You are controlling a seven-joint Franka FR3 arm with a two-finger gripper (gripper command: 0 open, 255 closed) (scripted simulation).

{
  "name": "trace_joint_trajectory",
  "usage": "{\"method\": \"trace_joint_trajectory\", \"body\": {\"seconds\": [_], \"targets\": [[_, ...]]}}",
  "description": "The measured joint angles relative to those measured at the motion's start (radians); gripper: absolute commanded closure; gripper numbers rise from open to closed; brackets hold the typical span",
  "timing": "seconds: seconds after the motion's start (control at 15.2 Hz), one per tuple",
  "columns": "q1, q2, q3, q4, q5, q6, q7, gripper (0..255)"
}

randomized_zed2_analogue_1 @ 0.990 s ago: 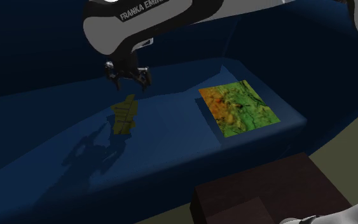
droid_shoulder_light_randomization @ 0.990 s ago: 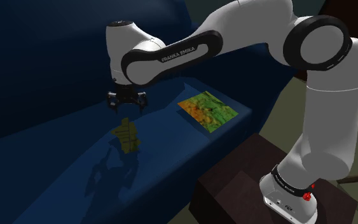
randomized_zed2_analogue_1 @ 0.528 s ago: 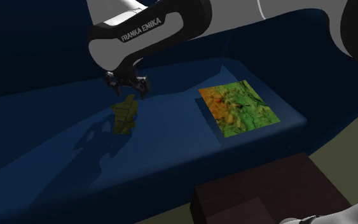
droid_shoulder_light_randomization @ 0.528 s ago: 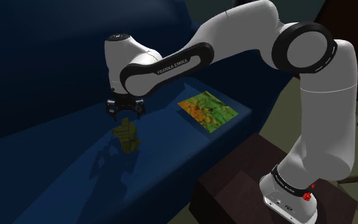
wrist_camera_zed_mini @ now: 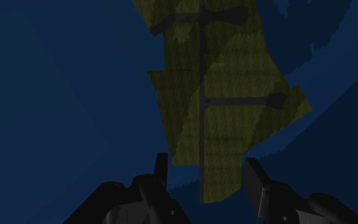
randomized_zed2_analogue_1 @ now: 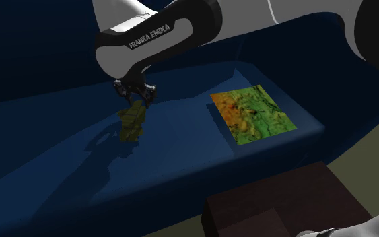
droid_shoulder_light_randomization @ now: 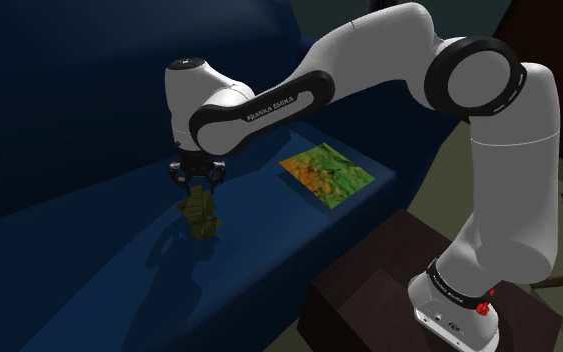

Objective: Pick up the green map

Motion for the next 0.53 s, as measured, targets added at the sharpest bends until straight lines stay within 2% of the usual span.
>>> {"method": "trace_joint_trajectory", "body": {"seconds": [0.53], "targets": [[-0.002, -0.01, 0.004, 0.012, 0.007, -0.022, -0.005, 255]]}}
